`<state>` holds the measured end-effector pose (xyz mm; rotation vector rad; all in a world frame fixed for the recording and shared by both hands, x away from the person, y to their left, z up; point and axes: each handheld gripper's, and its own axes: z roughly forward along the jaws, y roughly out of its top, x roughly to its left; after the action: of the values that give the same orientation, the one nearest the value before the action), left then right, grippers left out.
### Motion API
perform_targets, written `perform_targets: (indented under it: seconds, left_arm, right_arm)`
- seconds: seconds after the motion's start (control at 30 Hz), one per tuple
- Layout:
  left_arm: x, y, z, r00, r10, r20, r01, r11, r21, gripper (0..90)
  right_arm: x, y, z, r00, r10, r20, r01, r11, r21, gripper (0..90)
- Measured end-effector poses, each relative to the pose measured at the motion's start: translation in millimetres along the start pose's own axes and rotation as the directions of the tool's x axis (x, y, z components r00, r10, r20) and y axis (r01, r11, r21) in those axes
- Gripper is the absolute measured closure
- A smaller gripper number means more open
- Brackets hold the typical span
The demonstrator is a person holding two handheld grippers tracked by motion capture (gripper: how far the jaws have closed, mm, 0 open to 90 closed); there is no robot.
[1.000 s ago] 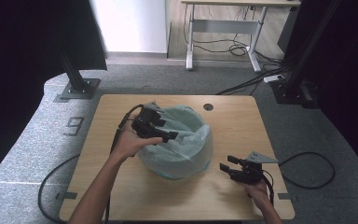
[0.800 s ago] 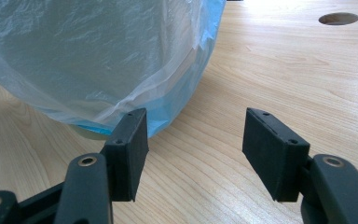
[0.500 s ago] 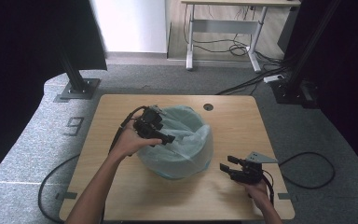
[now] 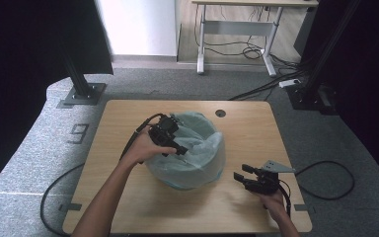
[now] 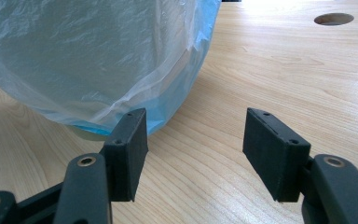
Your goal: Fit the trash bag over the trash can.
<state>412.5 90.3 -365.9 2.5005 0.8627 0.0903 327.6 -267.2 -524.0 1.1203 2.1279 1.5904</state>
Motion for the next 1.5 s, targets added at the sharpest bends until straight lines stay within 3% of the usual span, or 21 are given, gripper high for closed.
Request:
perform_targets:
  seconds: [0.43,0.53,0.7,0.87,1.03,1.1,1.17,1.2,1.33,1.37,1.4,1.5]
  left_arm:
    - [-3.4,7.3,5.6,0.9998,-0.008,-0.019,0.008,0.9997,0.021,26.7]
    - [-3.5,5.2,1.5,0.9999,-0.008,-0.012,0.008,0.9999,-0.007,26.6]
    - [-2.8,-3.7,-12.0,0.9997,-0.025,-0.010,0.024,0.9951,-0.096,26.2]
    - [-1.0,-15.3,-26.5,0.9993,-0.037,-0.004,0.035,0.9812,-0.190,26.0]
    - [-1.1,-28.4,-38.6,0.9992,-0.041,-0.001,0.039,0.9616,-0.272,26.0]
    - [-1.0,-30.6,-40.7,0.9992,-0.040,-0.001,0.038,0.9580,-0.284,26.0]
    - [-0.9,-37.4,-45.7,0.9992,-0.038,-0.007,0.034,0.9488,-0.314,26.0]
    - [-0.9,-37.4,-45.7,0.9992,-0.038,-0.007,0.034,0.9488,-0.314,26.0]
    - [-1.0,-49.7,-56.2,0.9994,-0.033,-0.006,0.029,0.9320,-0.361,26.0]
    - [-1.0,-49.7,-56.2,0.9994,-0.033,-0.006,0.029,0.9320,-0.361,26.0]
    - [-0.7,-56.5,-60.9,0.9993,-0.036,-0.005,0.032,0.9232,-0.383,26.0]
    - [0.0,-66.1,-65.7,0.9989,-0.046,-0.011,0.037,0.9126,-0.407,26.1]
  right_arm:
    - [-1.0,0.5,-1.5,1.0000,0.001,0.004,-0.001,1.000,-0.008,39.0]
    - [-1.4,0.7,-2.2,1.0000,0.003,0.005,-0.003,1.000,-0.010,39.0]
    - [-2.6,0.9,-3.3,1.0000,0.005,0.007,-0.005,1.000,-0.012,39.0]
    - [-3.2,1.6,-4.6,0.9999,0.009,0.012,-0.009,1.000,-0.016,38.8]
    - [-4.7,0.9,-5.7,0.9998,0.012,0.017,-0.012,1.000,-0.018,38.8]
    - [-5.1,0.6,-5.7,0.9998,0.012,0.018,-0.012,1.000,-0.015,38.8]
    - [-5.0,0.4,-5.5,0.9998,0.011,0.017,-0.011,1.000,-0.011,38.8]
    - [-5.0,0.4,-5.5,0.9998,0.011,0.017,-0.011,1.000,-0.011,38.8]
    - [-3.6,-0.3,-3.8,0.9998,0.007,0.016,-0.007,1.000,-0.006,38.8]
    - [-3.4,-0.4,-3.5,0.9998,0.007,0.016,-0.007,1.000,-0.005,38.8]
    - [-3.2,-0.4,-3.3,0.9998,0.007,0.016,-0.007,1.000,-0.005,38.8]
    - [-3.0,-0.7,-3.1,0.9998,0.008,0.018,-0.007,1.000,-0.005,38.8]
